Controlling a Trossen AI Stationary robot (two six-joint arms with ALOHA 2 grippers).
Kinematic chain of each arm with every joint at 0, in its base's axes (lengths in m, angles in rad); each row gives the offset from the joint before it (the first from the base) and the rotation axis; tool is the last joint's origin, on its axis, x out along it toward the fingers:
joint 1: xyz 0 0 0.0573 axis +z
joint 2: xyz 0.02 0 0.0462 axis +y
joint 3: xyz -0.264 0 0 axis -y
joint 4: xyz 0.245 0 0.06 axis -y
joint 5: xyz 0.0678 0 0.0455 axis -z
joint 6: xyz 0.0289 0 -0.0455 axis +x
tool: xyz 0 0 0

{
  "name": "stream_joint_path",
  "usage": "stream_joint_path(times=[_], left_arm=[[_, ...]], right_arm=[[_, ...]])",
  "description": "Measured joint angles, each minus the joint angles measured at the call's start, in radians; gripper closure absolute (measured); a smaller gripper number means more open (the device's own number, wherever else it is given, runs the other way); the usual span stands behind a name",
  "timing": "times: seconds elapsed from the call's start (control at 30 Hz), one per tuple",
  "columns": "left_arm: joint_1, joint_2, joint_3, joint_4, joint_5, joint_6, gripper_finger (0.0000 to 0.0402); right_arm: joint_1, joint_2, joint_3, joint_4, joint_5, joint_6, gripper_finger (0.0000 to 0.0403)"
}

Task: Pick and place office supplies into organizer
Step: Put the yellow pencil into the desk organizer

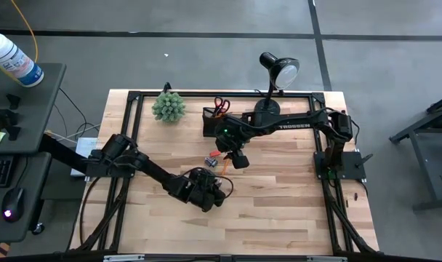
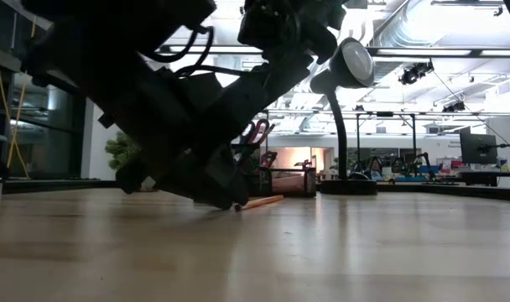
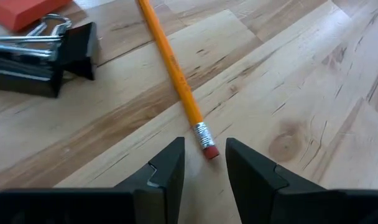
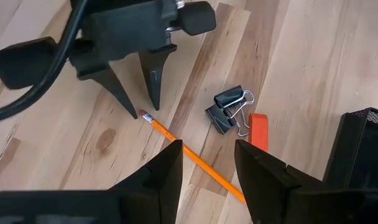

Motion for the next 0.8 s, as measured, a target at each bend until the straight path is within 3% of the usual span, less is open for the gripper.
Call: stream_joint_path(times=[0.27, 0.67, 0.8], left_arm=[[0.006, 0.026, 0.133, -0.22, 0.029, 0.023, 0.0296], [0.029, 0.038, 0.138, -0.218, 0.029, -0.014, 0.0297], [0.044, 0.039, 0.138, -0.225, 0.044, -0.046, 0.0318]], right_arm=[[0.0, 0.0, 0.0, 0.001, 0.0, 0.0, 0.0263], [0.0, 0.0, 0.0, 0.001, -0.007, 0.008, 0.0263], [0.0, 0.0, 0.0, 0.001, -0.007, 0.008, 0.0263]])
